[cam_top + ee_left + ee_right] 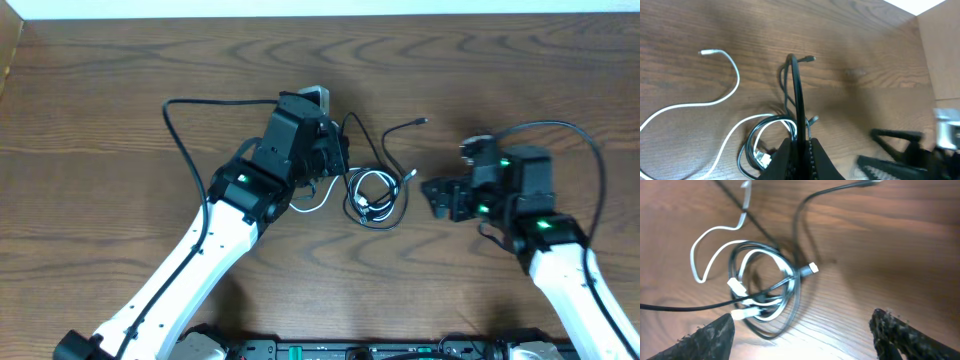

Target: Untangle cables

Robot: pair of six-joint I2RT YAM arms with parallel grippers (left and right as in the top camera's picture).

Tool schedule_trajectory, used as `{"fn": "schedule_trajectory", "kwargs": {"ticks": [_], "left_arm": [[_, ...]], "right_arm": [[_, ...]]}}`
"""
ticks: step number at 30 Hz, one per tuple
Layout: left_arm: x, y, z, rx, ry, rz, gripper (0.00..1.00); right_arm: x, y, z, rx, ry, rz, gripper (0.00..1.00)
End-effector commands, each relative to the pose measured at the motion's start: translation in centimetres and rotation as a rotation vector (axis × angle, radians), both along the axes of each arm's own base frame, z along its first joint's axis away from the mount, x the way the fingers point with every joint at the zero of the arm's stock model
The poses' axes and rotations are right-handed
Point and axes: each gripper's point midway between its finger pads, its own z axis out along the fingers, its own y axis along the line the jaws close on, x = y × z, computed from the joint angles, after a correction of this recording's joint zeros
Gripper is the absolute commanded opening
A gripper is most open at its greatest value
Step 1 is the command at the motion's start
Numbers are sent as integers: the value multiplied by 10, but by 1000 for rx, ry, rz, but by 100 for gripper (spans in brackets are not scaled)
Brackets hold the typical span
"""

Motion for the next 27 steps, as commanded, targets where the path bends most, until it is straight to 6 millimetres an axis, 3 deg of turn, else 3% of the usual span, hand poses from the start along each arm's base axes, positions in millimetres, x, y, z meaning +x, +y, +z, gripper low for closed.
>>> {"fn": "schedule_trajectory", "kwargs": {"ticks": [1, 6, 10, 15, 16, 20, 27], "left_arm": [[3, 6, 20, 5, -68, 6, 7], [-1, 8, 38, -22, -113, 7, 8], [-7, 11, 54, -43, -149, 8, 8], [-17, 22, 68, -27, -191, 13, 8], [-18, 24, 69, -22, -194, 20, 8], [-19, 38, 78, 8, -232, 71, 8], [-19, 58, 79, 73, -250, 143, 8]], "right_arm": [[1, 35, -8, 23, 20, 101, 79], [6, 64, -30, 26, 39, 157, 76], [23, 70, -55, -28, 27, 112, 70], [40, 81, -69, -13, -11, 106, 61], [42, 82, -71, -9, -11, 101, 58], [43, 81, -81, 7, 27, 63, 26], [41, 75, -91, -21, 57, 40, 1]]}}
